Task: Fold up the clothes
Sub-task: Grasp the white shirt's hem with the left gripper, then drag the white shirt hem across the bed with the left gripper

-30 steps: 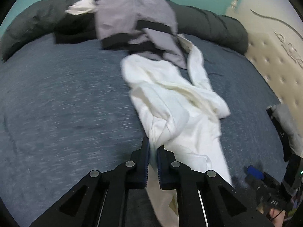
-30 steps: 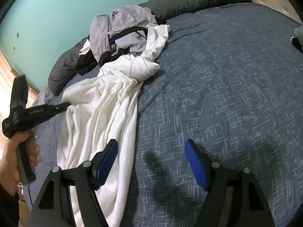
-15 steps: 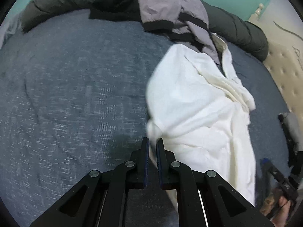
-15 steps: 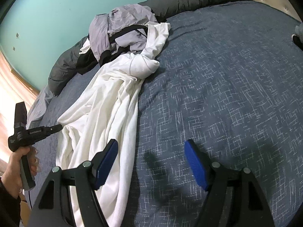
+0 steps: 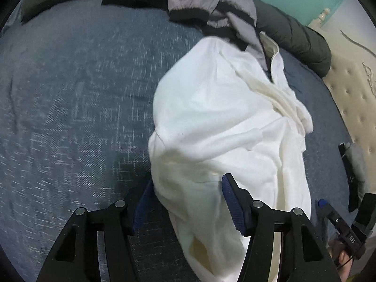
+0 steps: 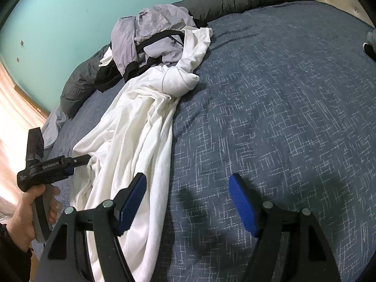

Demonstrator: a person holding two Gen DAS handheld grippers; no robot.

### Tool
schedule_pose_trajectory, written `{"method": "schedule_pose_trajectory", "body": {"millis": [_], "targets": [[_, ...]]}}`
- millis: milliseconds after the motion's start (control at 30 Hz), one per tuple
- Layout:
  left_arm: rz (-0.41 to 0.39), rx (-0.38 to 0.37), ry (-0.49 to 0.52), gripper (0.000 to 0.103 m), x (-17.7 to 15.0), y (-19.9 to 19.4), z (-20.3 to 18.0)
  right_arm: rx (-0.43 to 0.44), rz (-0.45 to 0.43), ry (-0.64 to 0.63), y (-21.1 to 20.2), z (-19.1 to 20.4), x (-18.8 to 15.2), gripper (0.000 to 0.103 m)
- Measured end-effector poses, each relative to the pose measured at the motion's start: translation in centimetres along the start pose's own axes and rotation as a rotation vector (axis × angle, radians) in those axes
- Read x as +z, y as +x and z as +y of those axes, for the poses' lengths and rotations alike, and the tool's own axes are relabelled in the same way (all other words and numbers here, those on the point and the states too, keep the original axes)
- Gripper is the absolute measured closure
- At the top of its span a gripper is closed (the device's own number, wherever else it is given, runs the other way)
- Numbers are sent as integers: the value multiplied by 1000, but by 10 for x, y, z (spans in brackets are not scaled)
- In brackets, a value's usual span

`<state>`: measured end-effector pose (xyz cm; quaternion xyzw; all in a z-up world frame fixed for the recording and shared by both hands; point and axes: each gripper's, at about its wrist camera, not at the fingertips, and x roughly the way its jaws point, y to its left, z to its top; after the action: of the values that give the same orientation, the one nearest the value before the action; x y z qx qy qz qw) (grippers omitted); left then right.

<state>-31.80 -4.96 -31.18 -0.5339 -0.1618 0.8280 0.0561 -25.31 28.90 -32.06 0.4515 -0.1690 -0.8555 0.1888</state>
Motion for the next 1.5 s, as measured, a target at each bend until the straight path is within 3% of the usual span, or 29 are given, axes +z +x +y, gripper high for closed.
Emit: {"method": "schedule_pose_trajectory", "body": {"millis": [167,200,233,333,367,567,833,1033,1133,1200,1300,1500], "targets": [[-1,-31,-12,40,0,0,2,2,2,-1,0,1,0,29],[-4,-33,5,47,-1,-1,0,2,2,-3,0,1,0,29],[-7,-33,20,66,-1,-3,-2,2,2,-4,0,2,0,29],[-26,-13,53,93,-2,-14,-6,2,6,-6,2,3,0,29],[-33,-9,66,94,-2,-19,-8,3,6,-6,2,3,0,29],[-95,26,106,95,8,-61,2,2,2,-4,1,3,0,29],[-147,137,19,96,34,-121,64,4,7,-9,2,4,-1,29],[-126,220,-80,95,44,-120,114,1,8,-13,3,4,-1,29],[-90,207,-141,93,44,-107,128,1,14,-14,5,5,-2,29],[-108,206,-149,93,41,-109,130,2,17,-17,6,5,-2,29],[-132,205,-167,76,38,-116,133,4,22,-22,7,7,-3,29],[-121,144,-161,72,5,-134,130,11,25,-31,8,13,-5,29]]}}
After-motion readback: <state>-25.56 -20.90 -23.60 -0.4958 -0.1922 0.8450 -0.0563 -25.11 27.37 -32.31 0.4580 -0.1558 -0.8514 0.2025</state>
